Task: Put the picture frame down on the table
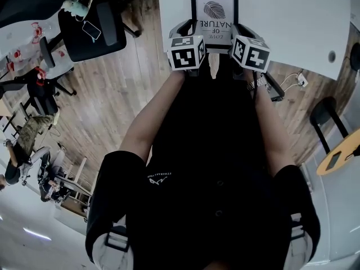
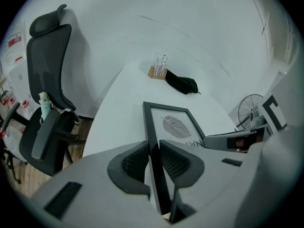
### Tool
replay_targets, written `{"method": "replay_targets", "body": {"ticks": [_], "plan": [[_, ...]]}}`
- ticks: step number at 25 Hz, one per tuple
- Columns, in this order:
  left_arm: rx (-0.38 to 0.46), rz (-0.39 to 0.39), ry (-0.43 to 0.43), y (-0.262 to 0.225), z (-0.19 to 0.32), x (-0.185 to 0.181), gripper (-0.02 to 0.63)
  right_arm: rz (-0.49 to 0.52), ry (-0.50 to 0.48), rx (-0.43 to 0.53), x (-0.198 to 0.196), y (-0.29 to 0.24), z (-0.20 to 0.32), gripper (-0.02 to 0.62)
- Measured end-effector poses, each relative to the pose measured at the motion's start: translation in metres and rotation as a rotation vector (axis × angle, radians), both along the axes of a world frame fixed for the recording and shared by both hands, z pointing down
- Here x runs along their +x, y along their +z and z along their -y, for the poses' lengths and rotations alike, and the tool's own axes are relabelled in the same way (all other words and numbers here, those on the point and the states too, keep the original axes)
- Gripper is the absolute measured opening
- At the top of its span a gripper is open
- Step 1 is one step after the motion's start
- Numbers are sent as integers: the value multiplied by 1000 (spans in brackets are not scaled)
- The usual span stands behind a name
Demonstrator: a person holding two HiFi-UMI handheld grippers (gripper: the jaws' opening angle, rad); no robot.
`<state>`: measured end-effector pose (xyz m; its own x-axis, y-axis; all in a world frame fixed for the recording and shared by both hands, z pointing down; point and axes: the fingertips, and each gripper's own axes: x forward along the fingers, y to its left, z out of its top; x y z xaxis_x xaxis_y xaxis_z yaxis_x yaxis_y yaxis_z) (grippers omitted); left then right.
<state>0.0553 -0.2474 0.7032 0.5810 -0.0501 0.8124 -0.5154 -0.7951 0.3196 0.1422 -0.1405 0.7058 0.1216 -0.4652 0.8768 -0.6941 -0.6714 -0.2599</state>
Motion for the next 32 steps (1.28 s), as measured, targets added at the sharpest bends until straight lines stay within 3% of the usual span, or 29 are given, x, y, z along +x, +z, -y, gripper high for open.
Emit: {"method": "replay_targets", "body": {"ticks": [17,32], "plan": [[-19,67,1,26,9,19,75,77,-15,-35,20,20,8,69],[-18,79,8,30,4,22,75,107,-43,-59,22,29,7,72]]}}
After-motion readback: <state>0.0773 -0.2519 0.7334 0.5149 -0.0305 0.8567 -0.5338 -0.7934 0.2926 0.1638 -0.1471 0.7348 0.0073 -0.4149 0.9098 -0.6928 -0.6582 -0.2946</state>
